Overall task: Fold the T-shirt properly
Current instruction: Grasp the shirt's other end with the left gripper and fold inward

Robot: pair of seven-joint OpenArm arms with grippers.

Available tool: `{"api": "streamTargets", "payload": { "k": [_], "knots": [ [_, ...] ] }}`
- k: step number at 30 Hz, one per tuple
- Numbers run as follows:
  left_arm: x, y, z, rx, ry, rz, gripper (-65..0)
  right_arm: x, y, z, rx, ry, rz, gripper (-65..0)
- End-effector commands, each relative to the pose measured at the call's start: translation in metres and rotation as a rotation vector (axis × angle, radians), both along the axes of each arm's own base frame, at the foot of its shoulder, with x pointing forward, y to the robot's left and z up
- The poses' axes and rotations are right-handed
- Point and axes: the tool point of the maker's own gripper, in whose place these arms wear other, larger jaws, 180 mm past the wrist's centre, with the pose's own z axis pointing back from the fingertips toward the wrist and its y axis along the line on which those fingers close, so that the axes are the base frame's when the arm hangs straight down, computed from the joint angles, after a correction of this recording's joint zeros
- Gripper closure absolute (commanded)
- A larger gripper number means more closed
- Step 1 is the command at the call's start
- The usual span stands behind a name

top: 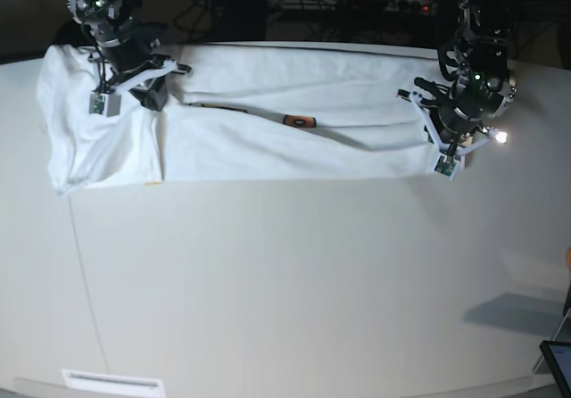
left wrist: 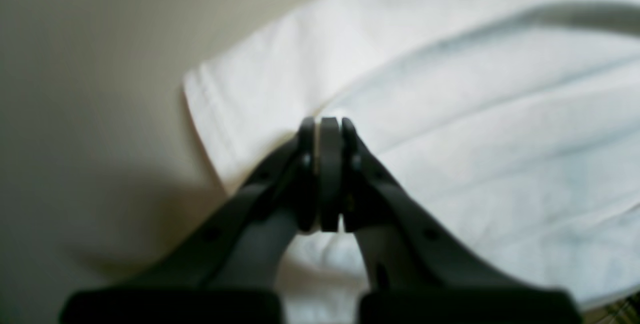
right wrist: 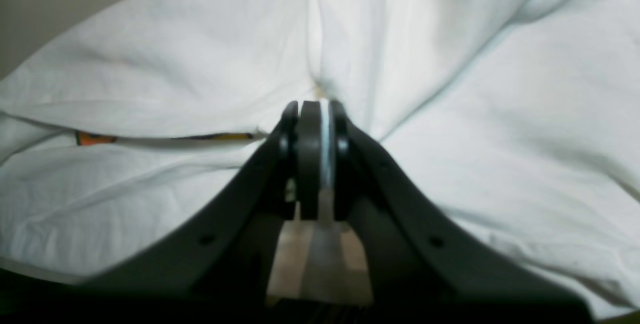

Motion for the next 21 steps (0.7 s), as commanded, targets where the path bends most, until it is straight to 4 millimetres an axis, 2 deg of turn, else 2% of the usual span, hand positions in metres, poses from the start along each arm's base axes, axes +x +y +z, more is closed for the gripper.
{"api": "streamTargets", "payload": {
  "k": [1,6,9,15,21],
  "knots": [
    [0.005,0.004,0.010,0.020,-0.031,-0.007,0.0,0.004,0.000,0.008,0.004,-0.033,-0.002,-1.0],
    [0.002,0.010,0.015,0.050,-0.030,-0.025,0.0,0.004,0.000,0.007,0.006,-0.030,-0.012,-1.0],
    [0.000,0.013,0.016,0.063,-0.025,-0.037,0.0,0.003,-0.007,0.004,0.001,-0.008,-0.060,-1.0],
    [-0.005,0.006,0.012,0.102,0.029,-0.201,0.0,0.002,-0.009,0.003,0.001,-0.003,-0.074,-1.0],
    [-0.007,0.004,0.010,0.111,0.045,-0.231,0.0,0.002,-0.009,0.003,0.002,-0.003,-0.075,-1.0]
  ]
}}
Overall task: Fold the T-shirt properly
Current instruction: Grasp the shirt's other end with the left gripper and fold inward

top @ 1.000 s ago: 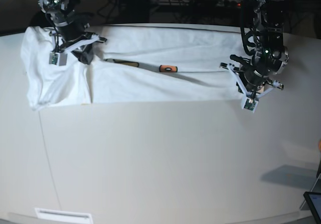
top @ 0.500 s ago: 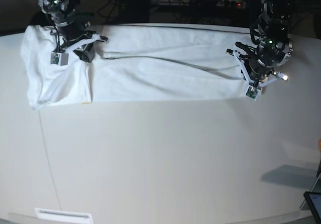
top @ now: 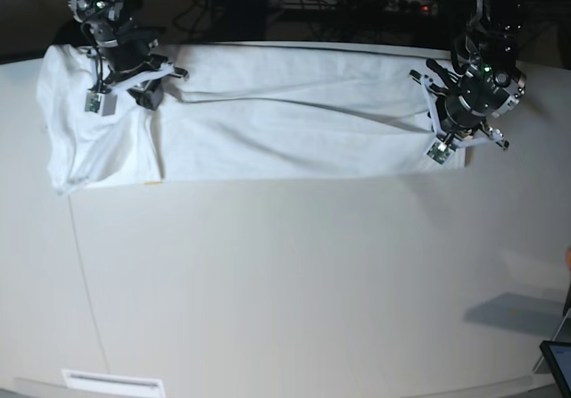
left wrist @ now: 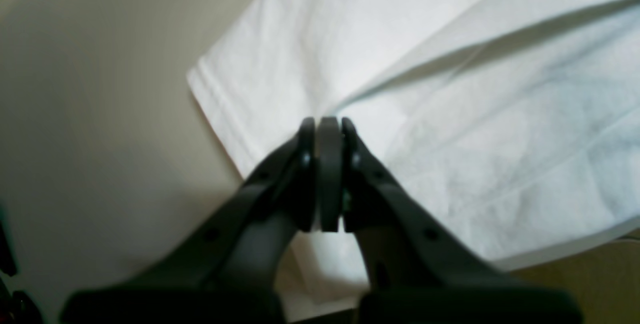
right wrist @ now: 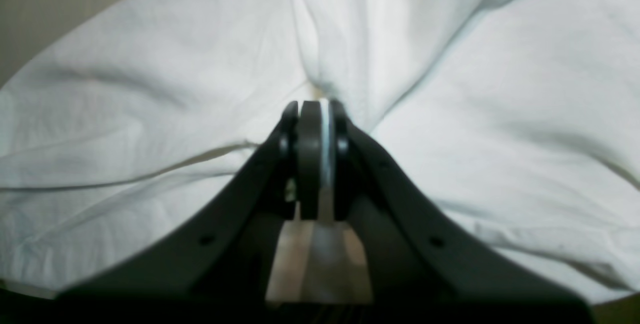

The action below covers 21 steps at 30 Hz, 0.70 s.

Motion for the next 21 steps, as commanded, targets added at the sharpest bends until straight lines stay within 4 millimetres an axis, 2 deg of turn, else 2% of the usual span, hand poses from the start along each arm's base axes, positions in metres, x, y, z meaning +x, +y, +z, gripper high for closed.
{"api": "streamTargets", "payload": {
  "k": [1,10,17,21],
  "knots": [
    [0.005,0.004,0.008,0.021,-0.021,-0.010,0.0,0.004,0.000,0.007,0.004,-0.031,-0.009,-1.0],
    [0.001,-0.001,0.009,0.037,0.005,-0.106,0.0,0.004,0.000,0.007,0.006,-0.031,-0.010,-1.0],
    [-0.004,-0.004,0.008,0.031,0.008,-0.118,-13.9,0.003,0.000,0.003,0.009,-0.020,-0.012,-1.0],
    [-0.006,-0.012,0.008,0.026,0.016,-0.213,-15.1,0.004,0.000,0.000,0.013,-0.005,-0.034,-1.0]
  ]
}}
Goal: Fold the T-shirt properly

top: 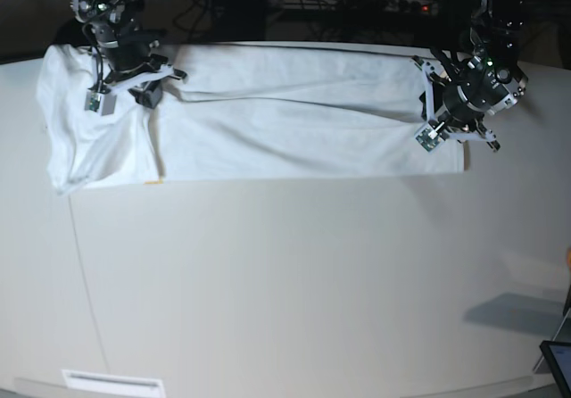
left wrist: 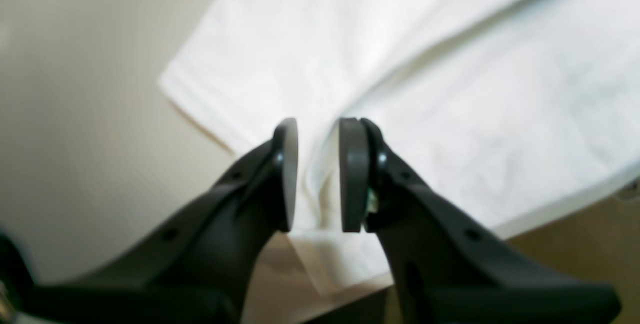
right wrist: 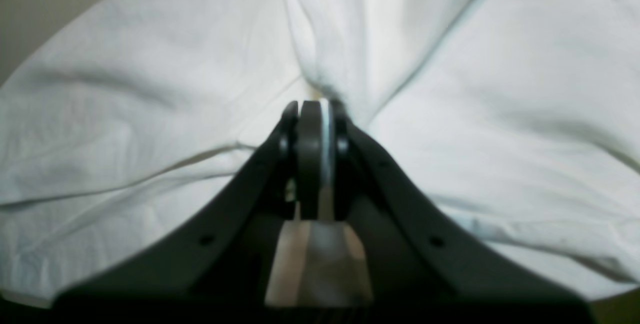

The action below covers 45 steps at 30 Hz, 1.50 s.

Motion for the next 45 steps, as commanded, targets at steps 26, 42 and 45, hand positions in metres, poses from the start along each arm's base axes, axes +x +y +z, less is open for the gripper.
{"api": "streamTargets", "payload": {
  "k": [26,42,45],
  "knots": [
    [0.057,0.005,0.058,-0.272,-0.297,0.142,-14.1,-0.004,-0.003,0.002,0.003,0.012,-0.078,-0.7],
    [0.053,-0.028,-0.031,-0.016,-0.077,0.050,-14.1,-0.018,-0.019,0.006,-0.041,-0.020,-0.161,-5.8],
    [0.050,-0.023,-0.039,-0.005,-0.051,0.059,-14.1,-0.019,-0.019,0.005,-0.042,-0.017,-0.160,-17.3]
  ]
}}
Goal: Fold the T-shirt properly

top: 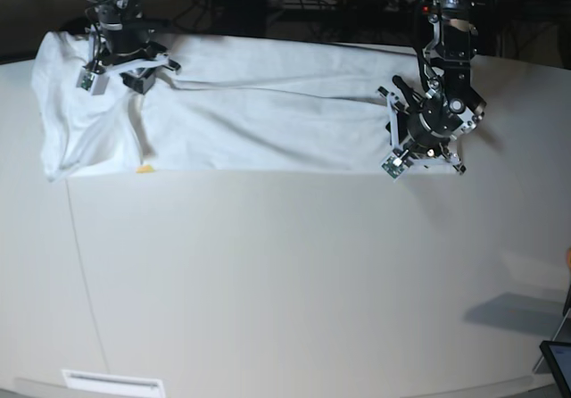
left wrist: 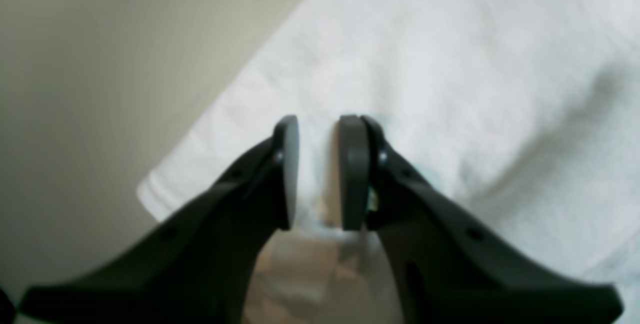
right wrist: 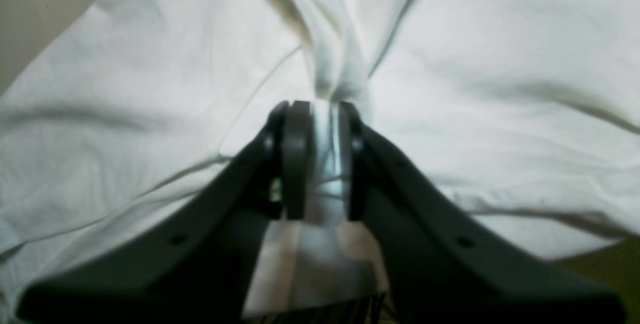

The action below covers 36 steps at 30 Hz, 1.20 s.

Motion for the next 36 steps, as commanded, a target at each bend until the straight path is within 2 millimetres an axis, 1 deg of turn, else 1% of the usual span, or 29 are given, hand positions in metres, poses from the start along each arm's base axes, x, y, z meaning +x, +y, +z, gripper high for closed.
{"api": "streamTargets", "payload": {
  "k": [1,3,4,7,10,16,18,20,21,23,24,26,30,31,32,33,34,35,36],
  "knots": [
    [0.000,0.010,-0.001,0.028,0.009,0.014,-14.1,0.004,-0.003,0.009,-0.008,-0.035,-0.007,-20.3],
    [-0.004,0.013,-0.009,0.030,0.036,0.022,-14.1,0.005,-0.003,0.010,-0.009,-0.038,-0.008,-25.8],
    [-0.006,0.015,-0.012,0.030,0.047,0.027,-14.1,0.005,-0.004,0.010,-0.011,-0.042,-0.008,-26.6],
    [-0.011,0.017,-0.023,0.026,0.080,0.037,-14.1,0.010,-0.011,0.014,-0.039,-0.058,0.012,-26.4],
    [-0.013,0.012,-0.029,-0.010,0.073,0.026,-14.1,0.020,-0.020,0.022,-0.075,-0.102,0.017,-26.4],
    [-0.018,0.014,-0.037,-0.015,0.098,0.033,-14.1,0.026,-0.071,0.039,-0.187,-0.164,-0.079,-26.4],
    [-0.019,0.014,-0.038,-0.015,0.100,0.033,-14.1,0.029,-0.081,0.043,-0.202,-0.171,-0.100,-26.4],
    [-0.019,0.014,-0.038,-0.015,0.100,0.033,-14.1,0.036,-0.079,0.046,-0.203,-0.191,-0.080,-26.4],
    [-0.019,0.014,-0.038,-0.015,0.100,0.033,-14.1,0.042,-0.075,0.050,-0.209,-0.209,-0.033,-26.4],
    [-0.019,0.014,-0.038,-0.015,0.100,0.033,-14.1,0.054,-0.061,0.053,-0.203,-0.230,0.063,-26.4],
    [-0.019,0.014,-0.038,-0.015,0.100,0.033,-14.1,0.059,-0.058,0.054,-0.206,-0.232,0.092,-26.4],
    [-0.019,0.014,-0.038,-0.015,0.101,0.033,-14.1,0.064,-0.062,0.056,-0.211,-0.225,0.078,-26.4],
    [-0.028,0.017,-0.042,-0.007,0.121,0.032,-14.1,0.067,-0.074,0.058,-0.229,-0.221,0.019,-26.4],
    [-0.030,0.018,-0.043,-0.005,0.126,0.032,-14.1,0.067,-0.079,0.058,-0.234,-0.219,0.004,-26.3],
    [-0.033,0.018,-0.044,-0.006,0.132,0.033,-14.1,0.064,-0.089,0.058,-0.245,-0.209,-0.032,-26.0],
    [-0.034,0.018,-0.045,-0.006,0.133,0.033,-14.1,0.062,-0.099,0.057,-0.254,-0.199,-0.075,-23.8],
    [-0.036,0.018,-0.045,-0.006,0.136,0.033,-14.1,0.060,-0.107,0.056,-0.256,-0.191,-0.118,-19.6],
    [-0.037,0.018,-0.046,-0.006,0.140,0.032,-14.1,0.057,-0.113,0.054,-0.259,-0.182,-0.149,-14.5],
    [-0.039,0.019,-0.047,-0.003,0.144,0.032,-14.1,0.055,-0.119,0.054,-0.265,-0.178,-0.171,-7.3]
  ]
}}
